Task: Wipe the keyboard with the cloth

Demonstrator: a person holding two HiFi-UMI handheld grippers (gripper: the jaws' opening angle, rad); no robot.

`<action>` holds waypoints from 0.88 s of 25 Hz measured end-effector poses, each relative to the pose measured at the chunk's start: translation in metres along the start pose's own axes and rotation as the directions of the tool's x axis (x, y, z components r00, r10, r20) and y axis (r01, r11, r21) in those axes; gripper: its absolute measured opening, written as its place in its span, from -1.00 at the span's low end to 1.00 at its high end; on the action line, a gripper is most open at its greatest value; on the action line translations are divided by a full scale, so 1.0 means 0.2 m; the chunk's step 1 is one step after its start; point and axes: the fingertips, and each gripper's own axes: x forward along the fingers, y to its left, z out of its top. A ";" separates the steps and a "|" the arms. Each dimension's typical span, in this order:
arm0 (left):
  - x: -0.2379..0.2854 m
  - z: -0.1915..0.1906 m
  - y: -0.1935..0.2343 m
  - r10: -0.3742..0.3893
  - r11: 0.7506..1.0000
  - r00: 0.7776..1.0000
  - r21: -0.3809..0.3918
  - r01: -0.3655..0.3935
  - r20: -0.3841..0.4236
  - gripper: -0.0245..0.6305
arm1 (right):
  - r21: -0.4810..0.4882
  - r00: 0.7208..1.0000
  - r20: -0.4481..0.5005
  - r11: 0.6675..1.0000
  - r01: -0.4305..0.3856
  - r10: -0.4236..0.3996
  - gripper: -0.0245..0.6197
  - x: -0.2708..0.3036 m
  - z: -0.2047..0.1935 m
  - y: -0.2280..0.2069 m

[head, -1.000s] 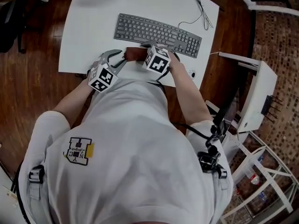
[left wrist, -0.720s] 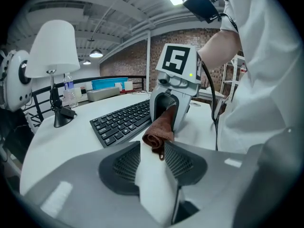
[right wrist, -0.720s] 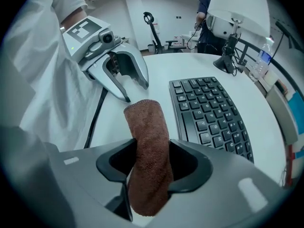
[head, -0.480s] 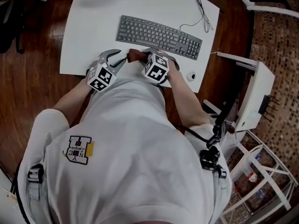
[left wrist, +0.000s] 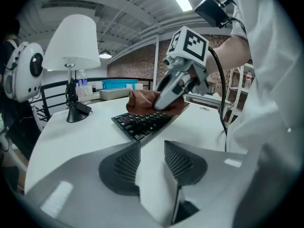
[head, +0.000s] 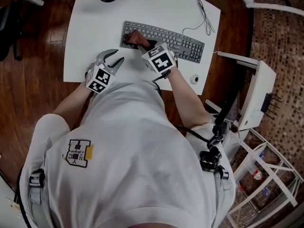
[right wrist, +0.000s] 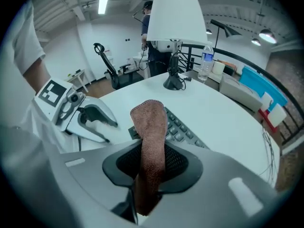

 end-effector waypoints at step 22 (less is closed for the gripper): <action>0.19 0.01 0.12 -0.003 1.000 0.999 -0.009 0.002 -0.044 -0.45 | -0.191 0.977 -0.172 0.977 0.092 -0.126 -0.64 0.25 0.11 -0.32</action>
